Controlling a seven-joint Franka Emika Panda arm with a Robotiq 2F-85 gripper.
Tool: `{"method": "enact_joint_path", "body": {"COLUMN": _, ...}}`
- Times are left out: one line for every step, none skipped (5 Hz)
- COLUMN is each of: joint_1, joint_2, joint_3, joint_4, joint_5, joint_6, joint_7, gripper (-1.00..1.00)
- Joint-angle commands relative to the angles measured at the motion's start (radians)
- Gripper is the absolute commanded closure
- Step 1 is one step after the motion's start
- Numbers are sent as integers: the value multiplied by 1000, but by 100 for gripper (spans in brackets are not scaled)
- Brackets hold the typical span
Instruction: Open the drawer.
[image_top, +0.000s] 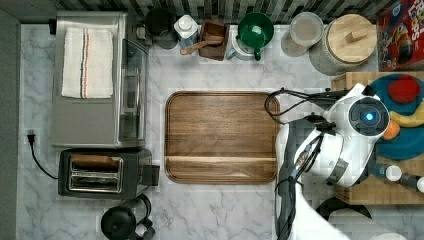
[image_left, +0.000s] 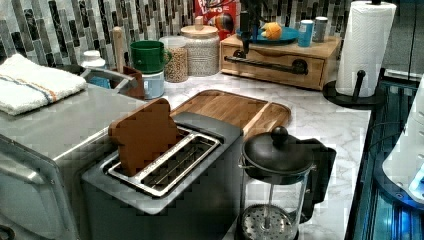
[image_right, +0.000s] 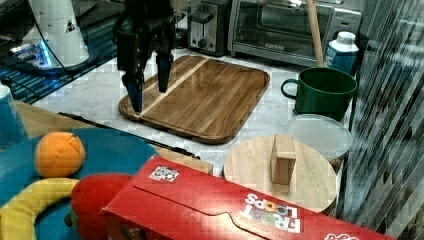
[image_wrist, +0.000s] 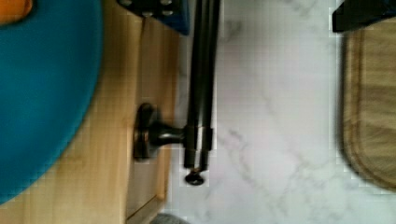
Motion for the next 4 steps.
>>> {"method": "enact_joint_path", "body": {"joint_1": -7, "joint_2": 36, "joint_3": -30, "joint_4": -11, "joint_5": 7, "joint_6": 33, "joint_7": 43, "gripper": -100}}
{"method": "enact_joint_path", "body": {"joint_1": 2, "joint_2": 46, "joint_3": -40, "joint_4": -34, "joint_5": -13, "joint_6": 73, "joint_7": 92, "gripper": -100}}
{"method": "enact_joint_path", "body": {"joint_1": 1, "joint_2": 90, "joint_3": -48, "joint_4": -26, "joint_5": -37, "joint_6": 138, "joint_7": 108, "gripper": -100}}
{"method": "enact_joint_path", "body": {"joint_1": -17, "joint_2": 134, "joint_3": -37, "joint_4": 2, "joint_5": -11, "joint_6": 157, "joint_7": 76, "gripper": -100}}
